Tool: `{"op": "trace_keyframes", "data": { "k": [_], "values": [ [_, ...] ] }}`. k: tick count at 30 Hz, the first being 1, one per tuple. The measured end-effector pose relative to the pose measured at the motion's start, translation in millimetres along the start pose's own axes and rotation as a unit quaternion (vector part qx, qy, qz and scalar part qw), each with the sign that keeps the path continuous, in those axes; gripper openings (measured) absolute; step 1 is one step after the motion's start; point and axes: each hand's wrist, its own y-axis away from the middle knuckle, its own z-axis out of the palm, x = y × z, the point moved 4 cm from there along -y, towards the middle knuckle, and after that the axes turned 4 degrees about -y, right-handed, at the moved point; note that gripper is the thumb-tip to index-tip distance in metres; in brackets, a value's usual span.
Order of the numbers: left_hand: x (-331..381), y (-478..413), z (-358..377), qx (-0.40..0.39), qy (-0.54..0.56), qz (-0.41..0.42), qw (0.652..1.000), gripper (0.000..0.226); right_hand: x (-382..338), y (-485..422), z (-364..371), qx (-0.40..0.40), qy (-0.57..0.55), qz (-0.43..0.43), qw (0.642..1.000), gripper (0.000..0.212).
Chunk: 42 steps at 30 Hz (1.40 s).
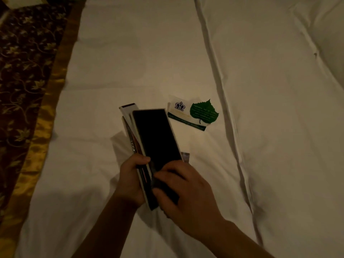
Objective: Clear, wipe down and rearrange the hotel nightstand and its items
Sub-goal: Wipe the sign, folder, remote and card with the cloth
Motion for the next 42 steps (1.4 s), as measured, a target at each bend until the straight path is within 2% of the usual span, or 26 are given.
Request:
{"op": "trace_keyframes", "data": {
  "k": [2,5,6,10,12,14,16,18,19,22,25,27,29,31,34,37,42],
  "values": [
    [2,-2,-4,0.012,0.021,0.011,1.0,0.051,11,11,-4,0.006,0.022,0.005,1.0,0.021],
    [3,-1,-14,0.073,0.013,0.065,0.995,0.046,41,14,-18,0.019,0.036,0.123,0.992,0.024],
    [3,0,-16,0.084,0.007,0.074,0.994,0.045,45,14,-19,0.014,0.035,0.136,0.99,0.025],
    [-10,-1,-16,0.08,0.016,0.023,0.996,0.061,17,7,-8,-0.029,0.005,0.056,0.998,0.025],
    [-15,-1,-9,0.056,0.015,0.016,0.998,0.062,10,-8,-6,-0.038,0.026,0.028,0.999,0.026],
    [-19,0,-9,0.074,-0.001,0.009,0.997,0.068,25,-34,-11,0.011,0.048,0.064,0.997,0.026],
    [-21,2,-15,0.125,-0.051,0.005,0.991,0.085,42,-59,-25,0.07,0.04,0.112,0.99,0.027],
    [-20,3,-20,0.164,-0.09,0.009,0.982,0.102,51,-74,-35,0.11,0.025,0.127,0.986,0.027],
    [-20,3,-20,0.169,-0.092,0.009,0.981,0.104,54,-76,-37,0.118,0.016,0.132,0.984,0.026],
    [-21,2,-16,0.147,-0.06,-0.006,0.987,0.089,63,-61,-34,0.094,-0.051,0.213,0.971,0.021],
    [-16,0,-22,0.163,-0.023,0.003,0.986,0.085,66,-25,-23,0.038,-0.116,0.268,0.956,0.016],
    [-13,1,-28,0.175,-0.022,0.008,0.984,0.083,60,0,-17,0.019,-0.083,0.243,0.966,0.017],
    [-11,2,-30,0.179,-0.04,0.005,0.983,0.069,50,12,-12,0.009,-0.032,0.196,0.98,0.021],
    [-13,2,-27,0.17,-0.061,-0.003,0.984,0.055,41,6,-8,0.003,-0.03,0.158,0.987,0.024],
    [-20,2,-20,0.158,-0.107,0.011,0.982,0.05,29,-21,-6,0.03,-0.063,0.118,0.991,0.025],
    [-22,3,-12,0.142,-0.17,0.029,0.975,0.059,30,-51,-10,0.069,-0.065,0.105,0.99,0.024],
    [-25,8,-11,0.144,-0.188,0.001,0.971,0.067,66,-55,-28,0.116,-0.031,0.201,0.972,0.018]
  ]
}}
